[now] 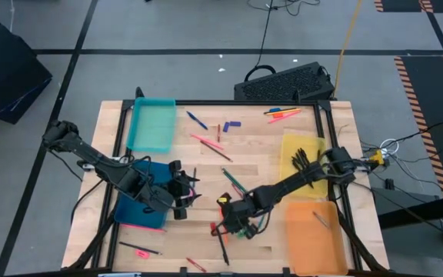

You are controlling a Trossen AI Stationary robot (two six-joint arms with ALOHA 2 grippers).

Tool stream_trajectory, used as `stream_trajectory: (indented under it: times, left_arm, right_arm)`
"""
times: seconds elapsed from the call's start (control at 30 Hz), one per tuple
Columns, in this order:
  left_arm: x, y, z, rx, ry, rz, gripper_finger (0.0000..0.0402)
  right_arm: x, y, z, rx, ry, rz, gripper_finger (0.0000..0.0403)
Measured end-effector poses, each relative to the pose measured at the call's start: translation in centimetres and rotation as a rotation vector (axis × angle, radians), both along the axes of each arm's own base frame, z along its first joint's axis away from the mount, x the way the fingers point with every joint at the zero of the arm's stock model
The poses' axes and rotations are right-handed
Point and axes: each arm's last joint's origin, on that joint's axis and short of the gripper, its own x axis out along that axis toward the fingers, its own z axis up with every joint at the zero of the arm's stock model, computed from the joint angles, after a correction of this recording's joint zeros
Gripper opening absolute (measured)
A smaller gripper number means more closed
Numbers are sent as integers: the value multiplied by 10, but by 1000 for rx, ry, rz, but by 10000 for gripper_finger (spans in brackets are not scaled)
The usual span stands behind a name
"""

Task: Sort crayons/erasers/pens/pencils in bins
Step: Put the red crayon into the orange bin

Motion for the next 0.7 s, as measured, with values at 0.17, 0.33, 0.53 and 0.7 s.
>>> stream_trajectory:
  times: [0.17,0.33,0.53,0.7]
  left_arm:
    - [0,1,0,-8,-3,9,230]
    - [1,1,0,-30,-9,22,230]
    - [1,1,0,-39,-14,29,230]
    - [1,1,1,-48,-19,34,230]
  right_arm:
    - [-1,-8,-8,-33,-30,71,101]
    - [-10,-15,-20,11,15,106,84]
    - [-20,-18,-34,35,31,51,57]
    - [-25,-20,-41,69,72,-36,20]
